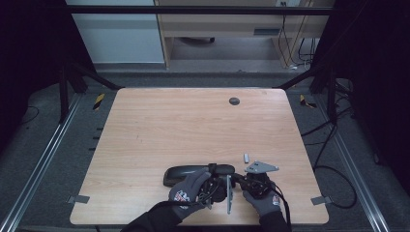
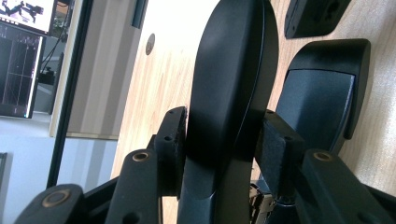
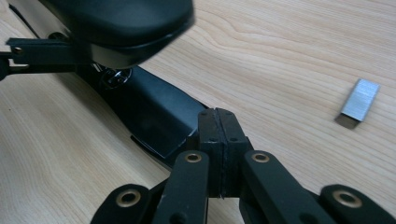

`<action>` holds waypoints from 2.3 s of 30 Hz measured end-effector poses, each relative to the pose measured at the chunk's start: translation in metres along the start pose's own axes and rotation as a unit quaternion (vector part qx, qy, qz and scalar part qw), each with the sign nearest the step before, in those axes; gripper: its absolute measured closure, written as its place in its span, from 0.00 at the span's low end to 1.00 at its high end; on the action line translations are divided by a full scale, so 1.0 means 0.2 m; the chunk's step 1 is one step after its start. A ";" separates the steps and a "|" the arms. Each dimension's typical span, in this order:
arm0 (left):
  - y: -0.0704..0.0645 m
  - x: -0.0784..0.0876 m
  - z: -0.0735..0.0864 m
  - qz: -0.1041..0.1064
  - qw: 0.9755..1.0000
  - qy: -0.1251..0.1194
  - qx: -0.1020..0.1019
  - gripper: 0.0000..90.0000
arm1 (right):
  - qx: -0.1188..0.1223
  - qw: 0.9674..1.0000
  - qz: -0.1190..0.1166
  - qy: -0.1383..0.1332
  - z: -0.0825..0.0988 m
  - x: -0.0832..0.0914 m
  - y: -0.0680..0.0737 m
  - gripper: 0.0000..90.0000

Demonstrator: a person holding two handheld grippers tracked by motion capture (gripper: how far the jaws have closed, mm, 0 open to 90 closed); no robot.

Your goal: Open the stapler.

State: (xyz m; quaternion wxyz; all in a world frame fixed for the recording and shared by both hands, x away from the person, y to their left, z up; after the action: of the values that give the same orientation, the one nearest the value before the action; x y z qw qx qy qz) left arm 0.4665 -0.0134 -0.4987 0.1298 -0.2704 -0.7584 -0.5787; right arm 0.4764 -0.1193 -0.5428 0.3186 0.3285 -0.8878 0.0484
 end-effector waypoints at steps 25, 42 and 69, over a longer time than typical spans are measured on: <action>0.00 0.00 0.00 -0.002 1.000 0.001 0.000 0.63 | 0.011 1.000 -0.018 0.016 0.02 -0.06 0.07 1.00; 0.00 0.00 0.00 -0.001 1.000 0.002 0.004 0.63 | 0.011 1.000 -0.022 0.010 0.02 -0.07 0.08 1.00; 0.10 0.07 0.02 -0.004 0.999 -0.016 0.046 0.64 | 0.001 1.000 -0.020 0.009 0.01 -0.08 0.08 1.00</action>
State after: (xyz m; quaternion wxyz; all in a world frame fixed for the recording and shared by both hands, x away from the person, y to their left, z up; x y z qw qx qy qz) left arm 0.4663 -0.0028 -0.4758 0.1272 -0.2702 -0.7876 -0.5389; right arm 0.4738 -0.0992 -0.5521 0.3272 0.3465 -0.8779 0.0460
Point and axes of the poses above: each handheld gripper's, and its own axes: x roughly backward along the jaws, z roughly out of its underside, y roughly to its left, the point moved 9 cm from there along -x, roughly forward along the jaws, and after that the axes turned 1 degree about -y, right-handed, at the moved point
